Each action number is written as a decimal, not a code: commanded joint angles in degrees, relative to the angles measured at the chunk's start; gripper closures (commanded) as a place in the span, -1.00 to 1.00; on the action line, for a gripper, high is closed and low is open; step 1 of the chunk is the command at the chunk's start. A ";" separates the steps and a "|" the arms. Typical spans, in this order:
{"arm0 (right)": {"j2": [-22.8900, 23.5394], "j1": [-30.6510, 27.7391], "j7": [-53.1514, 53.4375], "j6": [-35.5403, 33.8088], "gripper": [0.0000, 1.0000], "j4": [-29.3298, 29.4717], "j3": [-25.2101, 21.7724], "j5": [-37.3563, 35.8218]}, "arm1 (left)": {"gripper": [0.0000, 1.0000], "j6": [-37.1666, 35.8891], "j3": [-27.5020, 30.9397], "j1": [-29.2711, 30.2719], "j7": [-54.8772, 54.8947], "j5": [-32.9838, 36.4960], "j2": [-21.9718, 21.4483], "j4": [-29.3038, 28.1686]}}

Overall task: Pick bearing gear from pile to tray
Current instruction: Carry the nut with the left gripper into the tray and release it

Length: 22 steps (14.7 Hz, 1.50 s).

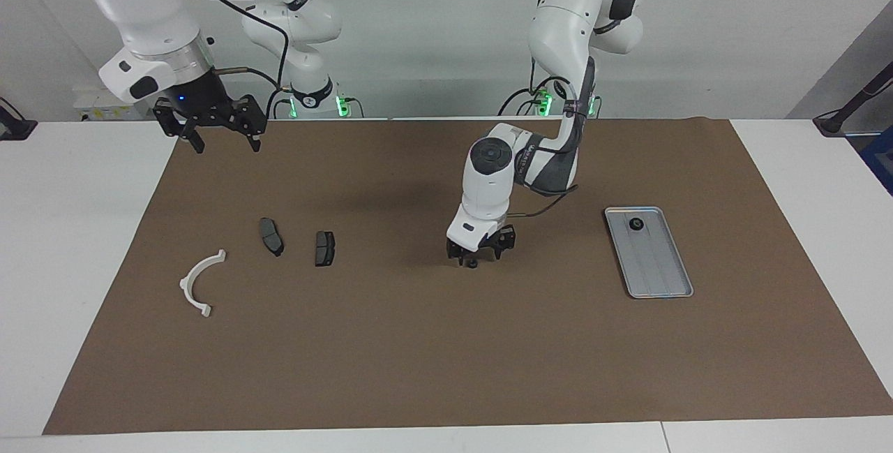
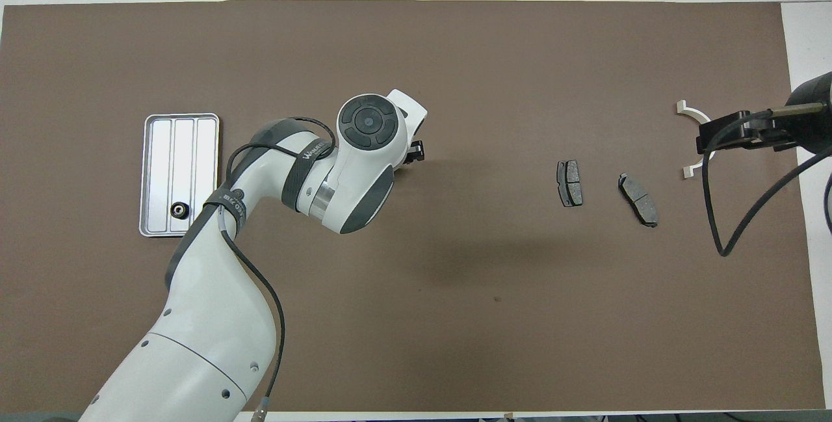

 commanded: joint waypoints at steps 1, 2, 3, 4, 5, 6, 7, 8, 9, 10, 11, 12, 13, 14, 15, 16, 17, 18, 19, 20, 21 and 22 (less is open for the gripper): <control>-0.35 -0.50 -1.73 1.00 -1.00 -0.82 0.11 0.63 | -0.84 0.87 0.72 -0.77 -1.32 1.14 1.38 1.48; -0.35 -0.50 -1.73 1.00 -1.00 -0.82 0.11 0.63 | -0.83 0.96 0.72 -0.77 -1.32 1.14 1.38 1.48; -0.35 -0.50 -1.73 1.00 -1.00 -0.82 0.11 0.63 | -0.78 0.96 0.72 -0.77 -1.32 1.14 1.38 1.48; -0.35 -0.50 -1.73 0.91 -1.00 -0.82 0.11 0.72 | -0.73 1.05 0.72 -0.77 -1.41 1.22 1.38 1.48; -0.35 -0.41 -1.73 0.91 -1.00 -0.82 0.11 0.72 | -0.55 1.22 0.72 -0.77 -1.84 1.22 1.38 1.48; -0.35 -0.41 -1.73 0.91 -1.00 -0.82 0.11 0.72 | -0.23 1.22 0.72 -0.77 -2.28 1.31 1.38 1.48; -0.35 -0.41 -1.73 0.91 -1.00 -0.82 0.11 0.72 | 0.14 1.57 0.72 -0.77 -2.55 1.31 1.38 1.39; -0.35 -0.33 -1.73 1.00 -1.00 -0.73 0.11 0.72 | 0.58 1.84 0.72 -0.77 -3.42 1.40 1.38 1.22; -0.35 -0.15 -1.64 1.00 -1.00 -0.73 0.11 0.72 | 0.85 2.36 0.72 -0.77 -4.47 1.57 1.38 1.13; -0.35 -0.06 -1.64 0.91 -1.00 -0.73 0.11 0.72 | 1.00 2.72 0.72 -0.86 -5.35 1.58 1.38 1.04; -0.35 -0.15 -1.64 0.91 -1.00 -0.73 0.11 0.72 | 1.00 2.72 0.72 -0.86 -6.15 1.58 1.38 1.04; -0.35 -0.15 -1.56 0.91 -1.00 -0.73 0.11 0.81 | 1.00 2.63 0.72 -0.86 -7.02 1.49 1.38 1.22; -0.35 -0.06 -1.47 1.00 -1.00 -0.82 0.11 0.90 | 1.00 1.67 0.63 -0.25 -7.03 1.31 1.38 1.74; -0.35 0.03 -1.38 1.00 -1.00 -0.82 0.20 0.98 | 1.00 0.10 0.81 0.10 -6.42 1.22 0.77 2.35; -0.35 0.03 -1.38 1.09 -1.00 -0.82 0.11 0.99 | 1.00 -3.31 1.07 1.93 -5.81 1.48 -0.54 3.67; -0.35 -0.06 -1.38 1.09 -1.00 -0.82 0.11 1.16 | 1.00 -8.30 0.55 5.43 -3.71 1.57 -3.43 4.64; -0.35 -0.32 -1.38 1.09 -1.00 -0.82 0.11 1.25 | 1.00 -13.14 0.29 8.43 1.62 0.79 -5.72 4.91; -0.43 -0.41 -1.38 1.09 -1.00 -0.91 0.11 1.25 | 1.00 -17.10 0.28 11.41 7.76 -1.04 -8.87 4.91; -0.43 -0.41 -1.38 1.18 -1.00 -0.91 0.11 1.25 | 1.00 -19.58 0.89 14.14 13.65 -3.24 -11.95 4.82; -0.43 -0.41 -1.38 1.52 -1.00 -1.00 0.11 1.25 | 1.00 -21.26 1.16 16.52 19.28 -3.61 -13.72 3.95; -0.52 -0.41 -1.38 2.05 -1.00 -1.52 0.11 1.25 | 1.00 -23.28 1.07 20.37 24.90 -3.52 -14.44 3.42; -0.87 -0.41 -1.47 2.93 -1.00 -2.39 0.11 1.25 | 1.00 -24.51 1.07 24.06 31.57 -3.70 -14.70 3.15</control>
